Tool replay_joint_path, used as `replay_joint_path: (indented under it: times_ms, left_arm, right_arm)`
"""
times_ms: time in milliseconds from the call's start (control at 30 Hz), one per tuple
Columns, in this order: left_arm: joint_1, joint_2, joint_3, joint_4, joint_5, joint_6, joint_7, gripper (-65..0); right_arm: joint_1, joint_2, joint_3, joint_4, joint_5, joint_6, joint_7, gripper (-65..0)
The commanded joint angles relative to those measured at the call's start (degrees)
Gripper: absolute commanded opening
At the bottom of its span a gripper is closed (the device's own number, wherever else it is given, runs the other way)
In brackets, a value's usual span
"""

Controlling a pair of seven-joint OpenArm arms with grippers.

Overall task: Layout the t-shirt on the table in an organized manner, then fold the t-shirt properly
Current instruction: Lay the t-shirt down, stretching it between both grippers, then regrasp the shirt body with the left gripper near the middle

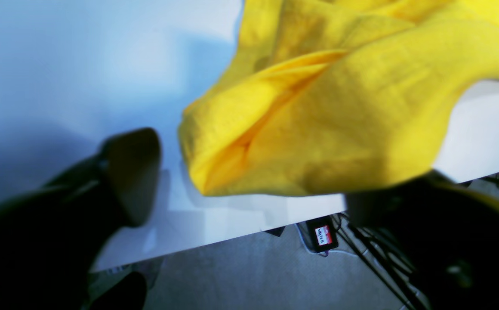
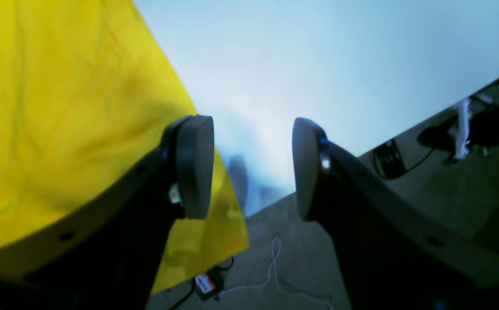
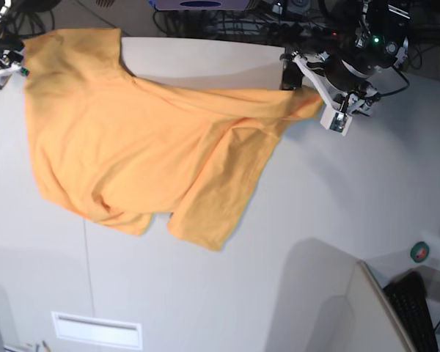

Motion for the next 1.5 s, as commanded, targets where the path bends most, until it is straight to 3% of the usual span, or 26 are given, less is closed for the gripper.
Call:
replay_joint_path:
  times_ms: [0, 133, 267, 400, 533, 600, 767, 1133, 1200, 1333, 1400, 1467]
  left_arm:
    - [-0.77, -0.56, 1.16, 0.84, -0.27, -0.33, -0.96, -19.7]
    - [-1.21, -0.83, 4.85, -0.92, 0.34, -0.33, -0.87, -48.1]
    - [-1.03, -0.83, 4.94, -4.61, 0.34, -0.33, -0.87, -65.0]
    - [-0.86, -1.44, 5.55, -6.37, 0.08, -0.33, 1.15, -65.0]
    - [-0.94, -2.06, 5.64, -6.55, -0.27, -0.33, 7.21, -65.0]
    - [-0.86, -2.14, 5.29, -6.55, -0.27, -0.33, 8.44, -65.0]
    - [-0.24, -2.32, 4.94, -6.55, 0.34, -0.33, 8.80, -44.6]
    - [2.40, -10.14, 5.64, -6.02, -0.27, -0.51, 8.62, -42.0]
    - [2.66, -11.20, 5.73, -6.02, -0.27, -2.27, 8.53, -37.8]
    - [3.10, -13.48, 4.76, -6.20, -0.01, -10.35, 8.36, -20.2]
    - [3.01, -13.48, 3.09, -6.11, -0.18, -10.88, 8.36, -15.1]
    - [3.01, -13.31, 1.51, -5.93, -0.27, -11.06, 8.36, -14.0]
  right_arm:
    - [-0.20, 0.59, 0.15, 1.18, 0.17, -0.04, 0.75, -36.5]
    - [1.29, 0.68, -2.66, 0.83, 0.17, 0.05, 0.84, -36.5]
    - [2.61, 0.68, -8.29, 0.74, 0.17, 0.05, 0.93, -36.6]
    - [5.16, 0.68, -13.83, -1.37, 0.17, 0.05, 1.02, -37.8]
    - [9.38, 0.68, -16.47, -7.70, 0.08, 0.05, 0.84, -46.2]
    - [11.23, 1.65, -17.79, -11.83, 0.08, 0.14, 0.75, -47.1]
    - [14.39, 4.37, -21.21, -21.77, 0.08, 0.14, 1.02, -44.1]
    - [20.20, 8.33, -20.95, -33.11, 0.08, -0.21, 1.19, -44.3]
    - [20.64, 8.51, -20.95, -33.19, 0.08, -0.30, 1.28, -44.3]
    - [22.92, 9.38, -20.95, -34.07, -0.01, -0.39, 2.07, -44.3]
    - [23.98, 9.38, -20.95, -34.34, -0.01, -0.39, 1.72, -44.3]
    - [24.06, 9.38, -20.95, -34.25, -0.01, -0.39, 1.63, -44.3]
